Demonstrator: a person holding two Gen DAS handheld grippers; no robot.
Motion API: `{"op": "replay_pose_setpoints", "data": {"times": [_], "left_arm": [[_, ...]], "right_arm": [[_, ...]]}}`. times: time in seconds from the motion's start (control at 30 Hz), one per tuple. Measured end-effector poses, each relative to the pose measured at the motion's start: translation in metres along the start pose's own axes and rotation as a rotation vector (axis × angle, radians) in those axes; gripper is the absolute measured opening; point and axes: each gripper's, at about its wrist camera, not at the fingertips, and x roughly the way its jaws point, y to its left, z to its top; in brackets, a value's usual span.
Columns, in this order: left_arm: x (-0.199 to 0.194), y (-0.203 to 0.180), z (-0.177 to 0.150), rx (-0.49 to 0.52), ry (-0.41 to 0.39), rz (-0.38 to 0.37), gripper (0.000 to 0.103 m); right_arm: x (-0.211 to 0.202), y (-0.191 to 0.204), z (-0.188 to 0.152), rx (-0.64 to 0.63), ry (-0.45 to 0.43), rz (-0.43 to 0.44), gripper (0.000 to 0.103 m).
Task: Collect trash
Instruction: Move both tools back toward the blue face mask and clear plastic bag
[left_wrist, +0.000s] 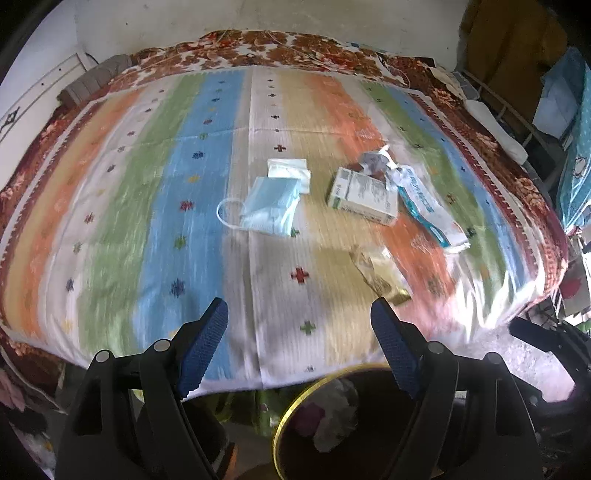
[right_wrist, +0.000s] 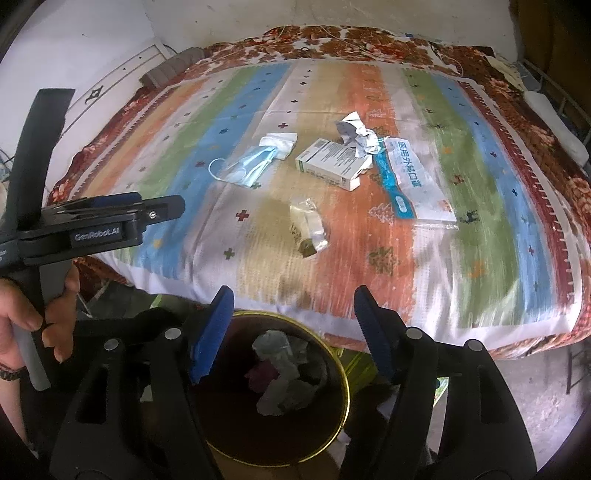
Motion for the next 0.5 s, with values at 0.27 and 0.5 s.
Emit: {"op": "replay_pose_setpoints", "data": {"times": [0.27, 0.5], "left_arm": [[0.034, 0.022, 0.027, -0.059, 0.037, 0.035, 0.079], [0.059, 0.033, 0.043, -0.082, 0.066, 0.039, 0.079]], "right_arm": [[0.016, -0.004, 0.015, -0.005, 0.01, -0.007, 0.066], [0.041, -0.01, 0.031, -0.006, 0.036, -0.023, 0.066]]}}
